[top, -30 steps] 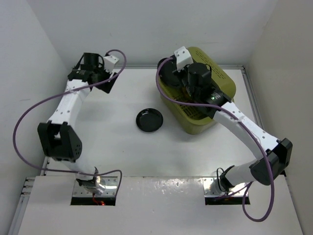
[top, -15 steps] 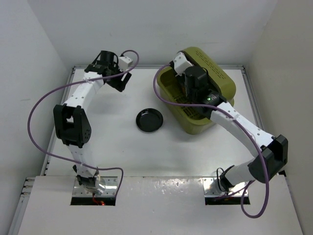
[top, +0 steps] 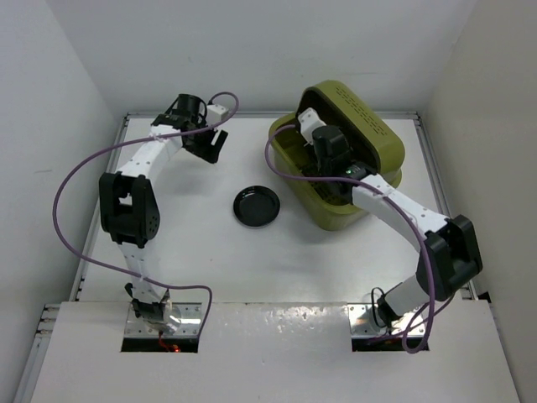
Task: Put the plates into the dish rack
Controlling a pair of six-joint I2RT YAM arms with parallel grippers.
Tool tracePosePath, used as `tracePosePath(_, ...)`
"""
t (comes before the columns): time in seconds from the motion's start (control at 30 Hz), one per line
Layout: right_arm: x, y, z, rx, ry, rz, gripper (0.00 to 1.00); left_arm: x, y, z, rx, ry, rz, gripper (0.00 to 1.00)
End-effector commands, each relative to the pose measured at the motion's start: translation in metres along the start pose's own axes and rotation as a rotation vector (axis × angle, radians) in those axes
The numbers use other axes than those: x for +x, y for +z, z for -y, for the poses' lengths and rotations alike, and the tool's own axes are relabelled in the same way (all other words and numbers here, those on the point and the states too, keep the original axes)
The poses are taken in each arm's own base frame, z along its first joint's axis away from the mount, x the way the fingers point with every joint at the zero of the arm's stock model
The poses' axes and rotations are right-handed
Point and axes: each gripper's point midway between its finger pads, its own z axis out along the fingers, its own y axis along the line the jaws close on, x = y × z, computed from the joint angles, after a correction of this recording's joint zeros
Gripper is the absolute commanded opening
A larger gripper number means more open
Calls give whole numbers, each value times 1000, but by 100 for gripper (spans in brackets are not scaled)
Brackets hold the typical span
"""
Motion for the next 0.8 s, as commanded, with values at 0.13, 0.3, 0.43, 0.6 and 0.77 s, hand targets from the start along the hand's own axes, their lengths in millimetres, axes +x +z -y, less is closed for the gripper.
tracePosePath(0.13, -18, 6, 6, 90, 126, 74, 0, 5, 7, 3, 6, -24, -12, 78)
tracePosePath(0.3, -6, 12, 1, 161, 112, 54, 0, 6, 7, 0, -3, -3, -15, 78)
tracePosePath(0.43, -5, 22, -13, 162, 76, 48, 0, 13, 7, -8, -12, -20, -25, 78)
tracePosePath(0.6, -4, 35, -21, 205, 22, 39, 0, 18, 8, -10, -14, -28, -36, 78)
tracePosePath(0.77, -1, 41, -26, 220, 9, 29, 0, 17, 3, -10, -17, -27, -28, 78)
